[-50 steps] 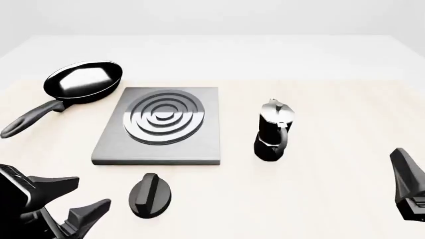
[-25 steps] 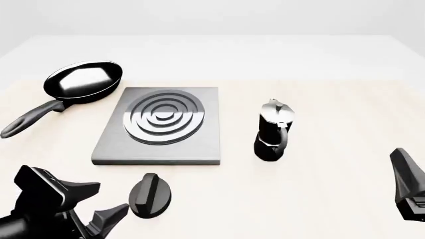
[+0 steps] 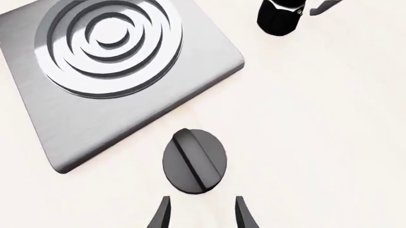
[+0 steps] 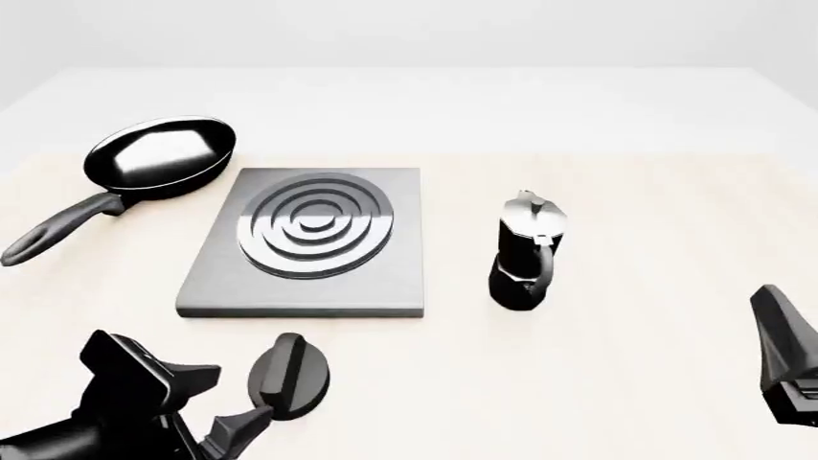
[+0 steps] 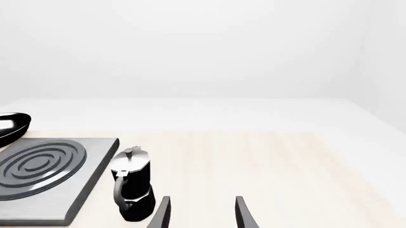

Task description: Turn on the stove and put the frying pan on it.

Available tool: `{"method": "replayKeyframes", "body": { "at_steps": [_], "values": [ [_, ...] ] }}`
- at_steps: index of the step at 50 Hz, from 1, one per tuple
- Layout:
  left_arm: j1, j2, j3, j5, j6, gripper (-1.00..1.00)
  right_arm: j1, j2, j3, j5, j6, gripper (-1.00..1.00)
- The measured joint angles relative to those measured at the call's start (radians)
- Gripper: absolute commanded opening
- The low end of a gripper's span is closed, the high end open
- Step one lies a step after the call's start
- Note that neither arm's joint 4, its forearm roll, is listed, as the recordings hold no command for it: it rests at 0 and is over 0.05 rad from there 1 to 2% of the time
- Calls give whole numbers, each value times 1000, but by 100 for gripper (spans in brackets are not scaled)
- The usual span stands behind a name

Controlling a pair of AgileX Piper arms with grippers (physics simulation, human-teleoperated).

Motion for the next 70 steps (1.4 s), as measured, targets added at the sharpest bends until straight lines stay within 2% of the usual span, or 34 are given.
{"method": "replayKeyframes", "body": {
  "at_steps": [53, 70],
  "values": [
    [-63, 442, 12, -414, -26, 100, 0, 0, 0, 0, 0, 100],
    [-93, 490, 0, -452, -59, 100, 0, 0, 0, 0, 0, 100]
  ]
}}
